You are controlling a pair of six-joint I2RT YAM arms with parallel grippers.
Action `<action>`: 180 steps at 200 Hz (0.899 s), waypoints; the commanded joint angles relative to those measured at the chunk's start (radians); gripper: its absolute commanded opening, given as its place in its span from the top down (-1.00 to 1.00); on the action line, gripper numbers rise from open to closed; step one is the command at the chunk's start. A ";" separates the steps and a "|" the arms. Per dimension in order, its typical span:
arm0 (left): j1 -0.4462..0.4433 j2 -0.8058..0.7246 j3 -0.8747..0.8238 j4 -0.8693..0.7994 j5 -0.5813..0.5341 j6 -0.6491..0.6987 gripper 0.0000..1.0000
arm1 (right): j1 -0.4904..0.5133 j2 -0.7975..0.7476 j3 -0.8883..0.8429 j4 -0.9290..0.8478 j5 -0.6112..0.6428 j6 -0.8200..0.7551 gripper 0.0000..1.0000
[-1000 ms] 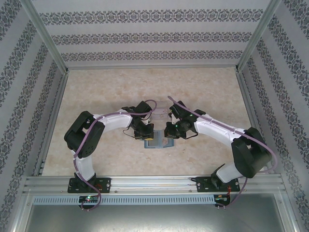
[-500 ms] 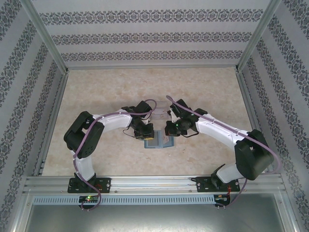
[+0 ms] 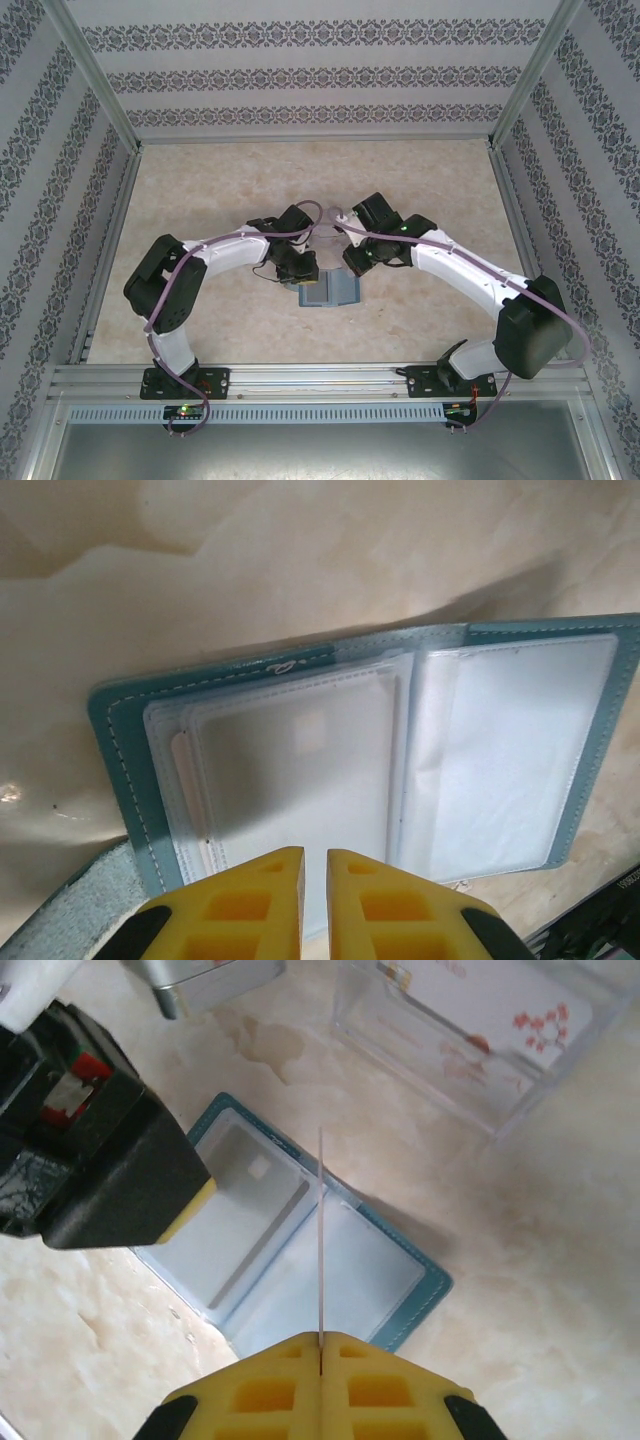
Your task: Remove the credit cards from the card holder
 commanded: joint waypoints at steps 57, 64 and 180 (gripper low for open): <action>0.015 -0.084 -0.075 -0.003 -0.031 -0.010 0.78 | 0.013 0.095 0.155 -0.187 0.062 -0.511 1.00; 0.017 -0.089 -0.081 -0.003 -0.031 -0.011 0.79 | 0.013 0.111 0.172 -0.208 0.071 -0.537 1.00; 0.075 -0.194 -0.165 0.030 -0.039 -0.052 0.78 | -0.021 0.418 0.531 -0.446 0.061 -0.838 1.00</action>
